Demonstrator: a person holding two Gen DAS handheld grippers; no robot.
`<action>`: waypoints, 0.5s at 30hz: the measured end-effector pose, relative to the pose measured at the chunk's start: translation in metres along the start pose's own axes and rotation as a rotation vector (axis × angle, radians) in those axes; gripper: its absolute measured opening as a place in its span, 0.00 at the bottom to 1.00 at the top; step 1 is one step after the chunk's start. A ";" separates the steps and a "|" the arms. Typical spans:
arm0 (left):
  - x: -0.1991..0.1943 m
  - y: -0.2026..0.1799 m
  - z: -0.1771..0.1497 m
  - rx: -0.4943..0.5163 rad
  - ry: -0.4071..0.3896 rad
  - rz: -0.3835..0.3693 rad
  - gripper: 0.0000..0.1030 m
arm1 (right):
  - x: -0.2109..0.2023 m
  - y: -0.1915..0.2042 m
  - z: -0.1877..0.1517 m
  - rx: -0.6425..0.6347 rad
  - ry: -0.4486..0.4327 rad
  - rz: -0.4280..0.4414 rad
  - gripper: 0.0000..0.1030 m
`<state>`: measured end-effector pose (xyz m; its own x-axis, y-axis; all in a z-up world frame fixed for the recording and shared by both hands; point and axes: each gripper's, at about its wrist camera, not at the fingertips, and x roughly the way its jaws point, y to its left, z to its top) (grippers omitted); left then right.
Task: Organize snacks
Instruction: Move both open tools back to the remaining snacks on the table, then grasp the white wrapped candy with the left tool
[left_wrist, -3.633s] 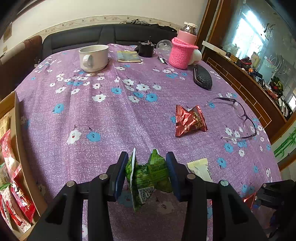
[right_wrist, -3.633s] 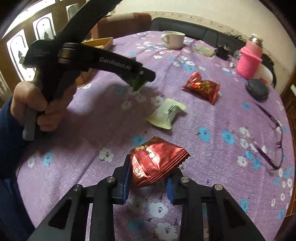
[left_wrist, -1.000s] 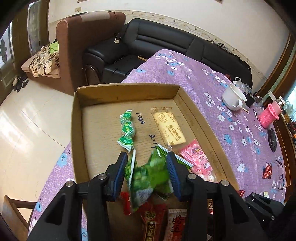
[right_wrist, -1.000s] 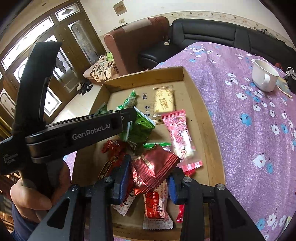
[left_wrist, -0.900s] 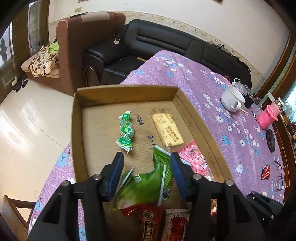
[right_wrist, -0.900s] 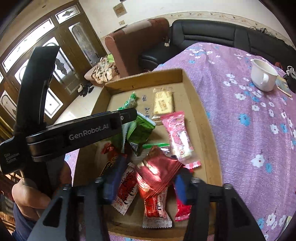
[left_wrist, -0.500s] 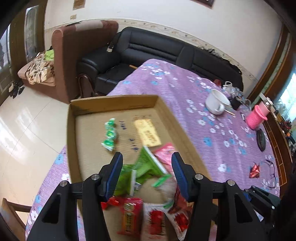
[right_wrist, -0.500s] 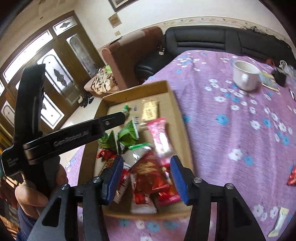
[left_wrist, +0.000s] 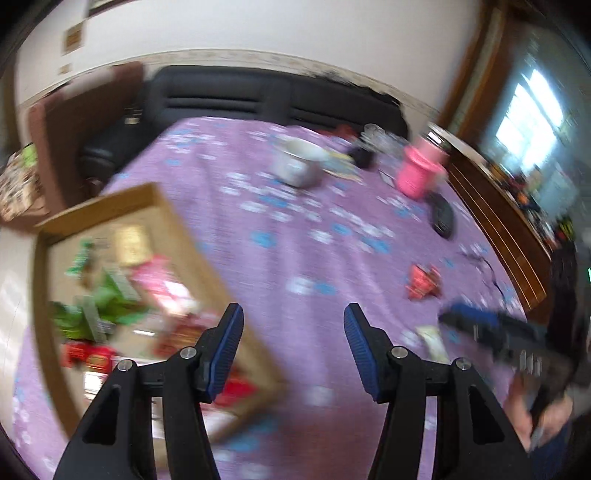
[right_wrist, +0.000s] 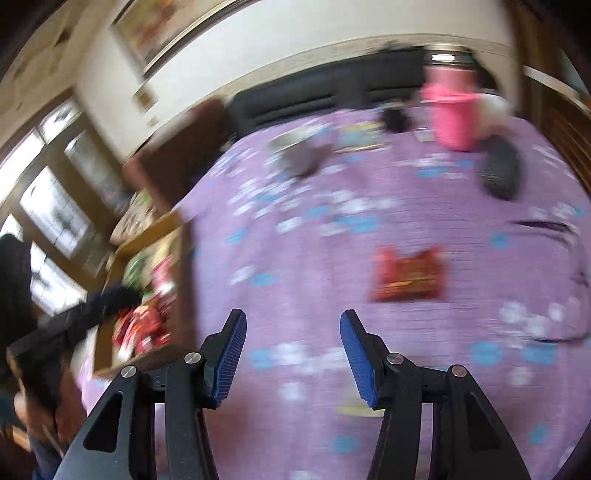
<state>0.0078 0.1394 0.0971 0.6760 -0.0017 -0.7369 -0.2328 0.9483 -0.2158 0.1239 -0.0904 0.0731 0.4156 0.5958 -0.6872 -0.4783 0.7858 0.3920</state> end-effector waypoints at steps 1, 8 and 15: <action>0.005 -0.015 -0.003 0.018 0.017 -0.023 0.54 | -0.005 -0.016 0.002 0.041 -0.023 -0.020 0.55; 0.063 -0.117 -0.028 0.142 0.156 -0.111 0.55 | -0.014 -0.082 0.007 0.236 -0.049 -0.038 0.55; 0.115 -0.163 -0.040 0.191 0.214 -0.042 0.60 | -0.022 -0.092 0.005 0.291 -0.059 -0.021 0.55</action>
<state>0.0954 -0.0276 0.0220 0.5148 -0.0896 -0.8526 -0.0586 0.9885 -0.1392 0.1628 -0.1748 0.0550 0.4715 0.5808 -0.6637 -0.2308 0.8076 0.5428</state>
